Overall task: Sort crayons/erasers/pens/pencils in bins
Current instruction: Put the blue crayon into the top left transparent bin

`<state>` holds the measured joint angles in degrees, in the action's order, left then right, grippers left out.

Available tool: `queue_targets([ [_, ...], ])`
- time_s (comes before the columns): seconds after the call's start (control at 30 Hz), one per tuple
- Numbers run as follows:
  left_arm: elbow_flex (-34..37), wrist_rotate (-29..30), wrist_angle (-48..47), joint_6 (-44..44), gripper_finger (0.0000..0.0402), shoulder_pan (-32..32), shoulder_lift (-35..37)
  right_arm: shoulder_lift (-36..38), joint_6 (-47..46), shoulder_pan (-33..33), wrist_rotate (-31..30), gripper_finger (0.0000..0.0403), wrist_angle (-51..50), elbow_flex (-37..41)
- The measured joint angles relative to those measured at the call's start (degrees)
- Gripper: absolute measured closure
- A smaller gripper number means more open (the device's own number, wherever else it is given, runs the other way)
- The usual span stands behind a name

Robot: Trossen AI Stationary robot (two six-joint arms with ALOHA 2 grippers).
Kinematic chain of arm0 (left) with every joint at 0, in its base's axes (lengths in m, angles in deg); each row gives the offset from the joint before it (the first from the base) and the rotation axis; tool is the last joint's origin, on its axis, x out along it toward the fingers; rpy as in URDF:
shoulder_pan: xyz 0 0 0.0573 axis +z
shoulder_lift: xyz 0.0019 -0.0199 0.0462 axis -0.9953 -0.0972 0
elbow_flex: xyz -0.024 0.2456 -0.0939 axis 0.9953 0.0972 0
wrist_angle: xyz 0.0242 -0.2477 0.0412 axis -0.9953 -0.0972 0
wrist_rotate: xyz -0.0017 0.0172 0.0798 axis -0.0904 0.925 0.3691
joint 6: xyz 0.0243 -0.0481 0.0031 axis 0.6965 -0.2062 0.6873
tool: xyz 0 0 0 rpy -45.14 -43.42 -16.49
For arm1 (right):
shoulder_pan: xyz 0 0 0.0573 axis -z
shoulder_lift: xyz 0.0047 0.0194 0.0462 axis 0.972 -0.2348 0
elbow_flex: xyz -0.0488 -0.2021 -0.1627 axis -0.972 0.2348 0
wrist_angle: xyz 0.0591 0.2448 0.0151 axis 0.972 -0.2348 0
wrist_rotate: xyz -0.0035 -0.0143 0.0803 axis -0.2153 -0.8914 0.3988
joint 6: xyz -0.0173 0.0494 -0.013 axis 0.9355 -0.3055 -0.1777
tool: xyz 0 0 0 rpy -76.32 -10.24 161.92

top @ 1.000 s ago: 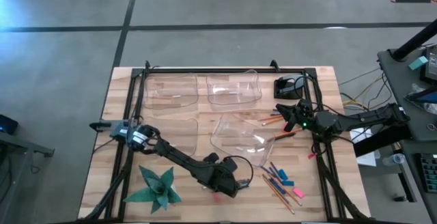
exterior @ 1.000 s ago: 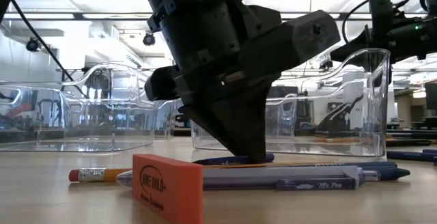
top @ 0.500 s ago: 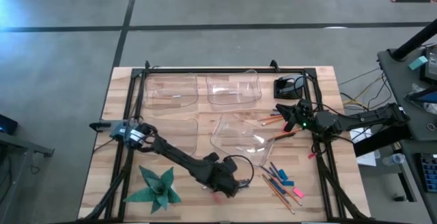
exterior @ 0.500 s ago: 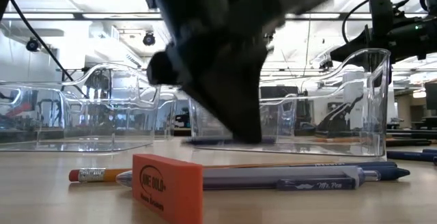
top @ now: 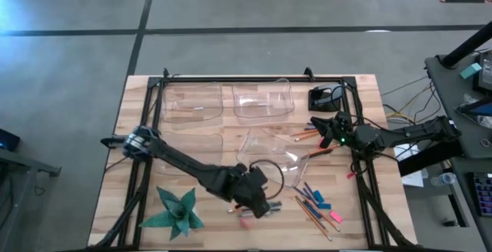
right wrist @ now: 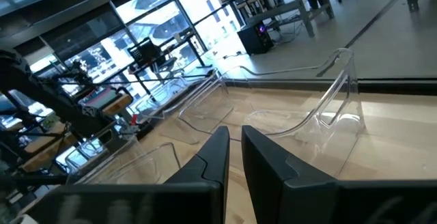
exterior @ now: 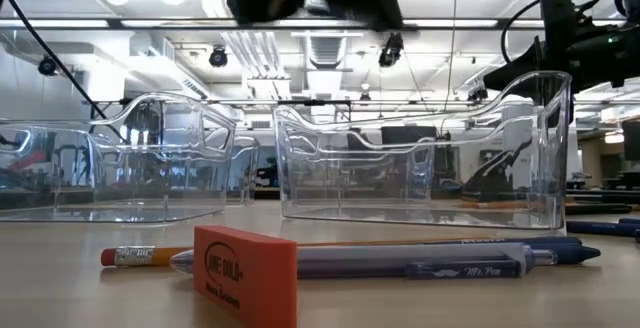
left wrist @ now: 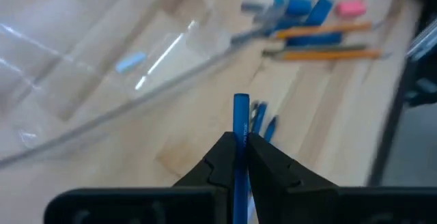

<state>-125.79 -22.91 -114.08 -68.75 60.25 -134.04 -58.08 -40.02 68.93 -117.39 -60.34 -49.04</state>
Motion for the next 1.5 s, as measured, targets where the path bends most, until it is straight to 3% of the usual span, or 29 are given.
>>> queue_targets([
  [0.2, 0.02, 4.68, -3.79, 5.32, 0.0389, 3.23, 7.11, 0.00, -0.01, -0.01, -0.02, 0.0369, 0.01, 0.01],
  [0.43, 0.07, 9.68, -14.74, 8.37, 0.0389, 12.13, 12.42, -0.02, 0.01, 0.00, -0.02, 0.0369, 0.02, -0.01],
  [0.7, 0.80, 11.41, -31.02, 8.54, 0.0389, 24.92, 14.01, 0.02, 0.00, 0.00, 0.00, 0.0369, 0.02, -0.01],
  [0.87, 5.82, 11.46, -32.62, 10.04, 0.0388, 30.55, 17.03, 0.02, 0.00, 0.00, 0.00, 0.0369, 0.02, 0.01],
  [1.0, 14.47, 11.74, -29.61, 11.43, 0.0388, 35.13, 21.76, 0.02, -0.01, -0.01, 0.00, 0.0369, 0.02, 0.01],
  [1.2, 31.96, 10.43, -15.08, 14.76, 0.0388, 42.67, 30.15, -0.02, 0.00, 0.00, -0.02, 0.0369, 0.02, 0.00],
  [1.5, 48.89, 2.28, 4.99, 18.83, 0.0388, 52.13, 33.65, -0.02, 0.01, -0.02, -0.02, 0.0369, 0.00, 0.01],
])
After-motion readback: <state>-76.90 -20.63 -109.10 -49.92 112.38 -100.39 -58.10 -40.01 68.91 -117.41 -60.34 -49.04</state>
